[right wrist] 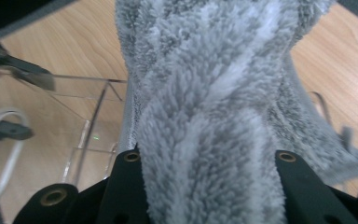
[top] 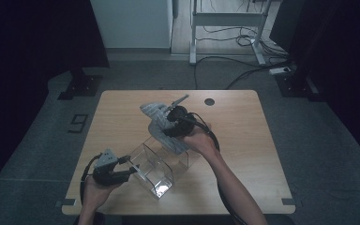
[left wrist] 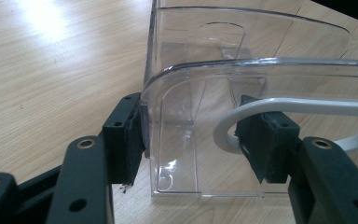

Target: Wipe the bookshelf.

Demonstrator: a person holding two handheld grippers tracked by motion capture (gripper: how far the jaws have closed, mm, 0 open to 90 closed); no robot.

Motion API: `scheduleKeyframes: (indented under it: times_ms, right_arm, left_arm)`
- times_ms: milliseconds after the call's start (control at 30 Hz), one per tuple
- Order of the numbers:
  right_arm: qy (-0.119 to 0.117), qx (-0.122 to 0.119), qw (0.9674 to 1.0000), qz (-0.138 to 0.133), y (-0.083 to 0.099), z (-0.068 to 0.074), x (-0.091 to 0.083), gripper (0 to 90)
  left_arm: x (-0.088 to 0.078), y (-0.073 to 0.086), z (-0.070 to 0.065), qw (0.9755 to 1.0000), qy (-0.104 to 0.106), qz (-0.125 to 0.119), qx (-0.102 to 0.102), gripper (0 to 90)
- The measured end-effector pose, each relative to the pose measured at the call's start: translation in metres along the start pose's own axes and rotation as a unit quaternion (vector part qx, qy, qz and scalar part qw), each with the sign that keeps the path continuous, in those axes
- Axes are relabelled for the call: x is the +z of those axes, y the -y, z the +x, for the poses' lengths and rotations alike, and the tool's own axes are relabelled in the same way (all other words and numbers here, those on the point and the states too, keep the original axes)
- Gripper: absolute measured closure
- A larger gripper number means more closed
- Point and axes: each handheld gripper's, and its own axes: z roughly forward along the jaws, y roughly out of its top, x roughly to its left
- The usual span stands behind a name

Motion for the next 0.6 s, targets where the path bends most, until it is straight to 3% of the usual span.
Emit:
scheduleKeyframes:
  times_ms: [300,600]
  right_arm:
    - [0.01,-0.003,0.9996,0.027,-0.002,0.001,0.036,63.6]
    - [0.027,-0.015,0.9983,0.05,-0.004,0.007,0.049,65.7]
  left_arm:
    - [0.0,0.0,0.0,1.0,-0.001,0.001,0.0,42.8]
    - [0.0,-0.001,-0.002,1.0,-0.008,0.002,0.0,43.2]
